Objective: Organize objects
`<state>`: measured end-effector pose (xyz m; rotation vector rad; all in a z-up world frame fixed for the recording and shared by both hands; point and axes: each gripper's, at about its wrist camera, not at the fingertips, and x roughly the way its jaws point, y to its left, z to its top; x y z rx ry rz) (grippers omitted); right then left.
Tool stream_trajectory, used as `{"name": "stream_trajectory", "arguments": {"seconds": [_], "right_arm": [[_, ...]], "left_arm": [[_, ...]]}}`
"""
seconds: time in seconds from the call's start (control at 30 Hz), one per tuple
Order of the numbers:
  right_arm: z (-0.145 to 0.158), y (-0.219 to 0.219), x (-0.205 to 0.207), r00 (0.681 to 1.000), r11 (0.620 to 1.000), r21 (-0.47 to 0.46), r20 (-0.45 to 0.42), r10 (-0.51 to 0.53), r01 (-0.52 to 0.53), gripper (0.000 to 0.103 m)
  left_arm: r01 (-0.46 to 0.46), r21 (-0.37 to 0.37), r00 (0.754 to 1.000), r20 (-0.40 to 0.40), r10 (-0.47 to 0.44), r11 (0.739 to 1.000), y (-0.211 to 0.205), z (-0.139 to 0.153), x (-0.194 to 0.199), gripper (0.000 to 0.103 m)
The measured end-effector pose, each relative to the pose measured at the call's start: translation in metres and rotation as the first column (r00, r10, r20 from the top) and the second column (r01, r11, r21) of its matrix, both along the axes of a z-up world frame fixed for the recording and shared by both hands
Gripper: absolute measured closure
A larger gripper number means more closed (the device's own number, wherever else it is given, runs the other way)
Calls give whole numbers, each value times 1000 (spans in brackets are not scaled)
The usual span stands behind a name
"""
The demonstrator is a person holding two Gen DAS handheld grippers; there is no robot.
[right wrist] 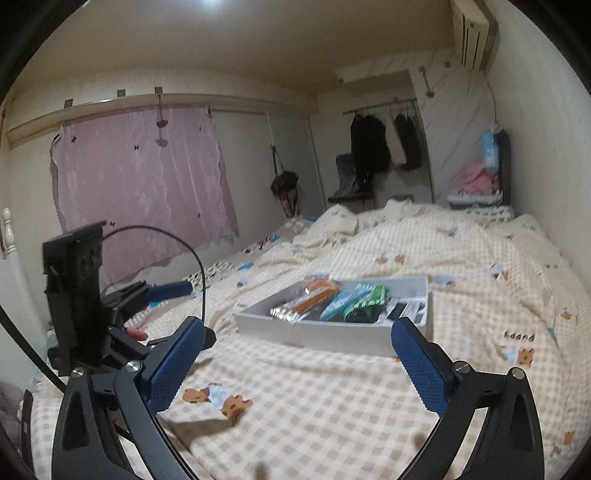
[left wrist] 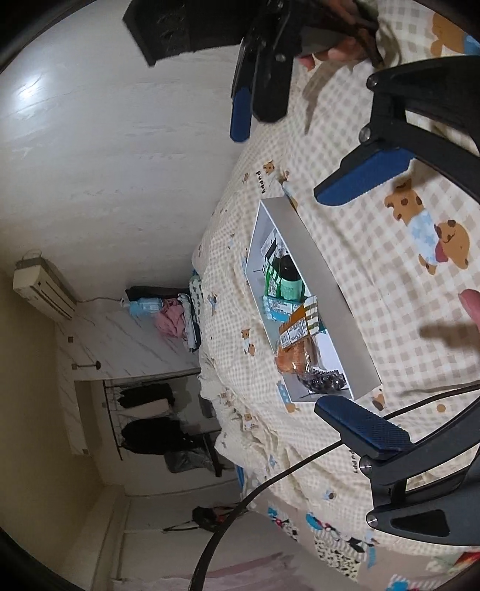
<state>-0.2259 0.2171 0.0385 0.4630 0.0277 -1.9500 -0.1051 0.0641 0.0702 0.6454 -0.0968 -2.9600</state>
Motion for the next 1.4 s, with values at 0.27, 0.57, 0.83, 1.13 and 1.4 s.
{"name": "stream_trajectory", "arguments": {"seconds": [0.27, 0.57, 0.83, 1.13, 1.4], "right_arm": [[-2, 7, 3, 1000, 1000, 4, 3, 2, -2, 1], [-1, 5, 3, 1000, 1000, 13, 2, 5, -5, 1], [-1, 4, 4, 1000, 1000, 17, 3, 6, -6, 1], [-1, 2, 3, 1000, 999, 30, 10, 11, -12, 1], [-1, 2, 2, 1000, 999, 31, 14, 12, -13, 1]], "left_arm": [[16, -32, 1000, 9, -16, 999, 6, -6, 0, 0], [11, -1, 1000, 24, -11, 1000, 0, -8, -4, 0], [14, 1, 999, 34, -14, 1000, -1, -9, -6, 0], [15, 5, 999, 40, -15, 1000, -1, -12, -8, 0], [14, -7, 999, 35, -14, 1000, 1, -11, -7, 0]]}}
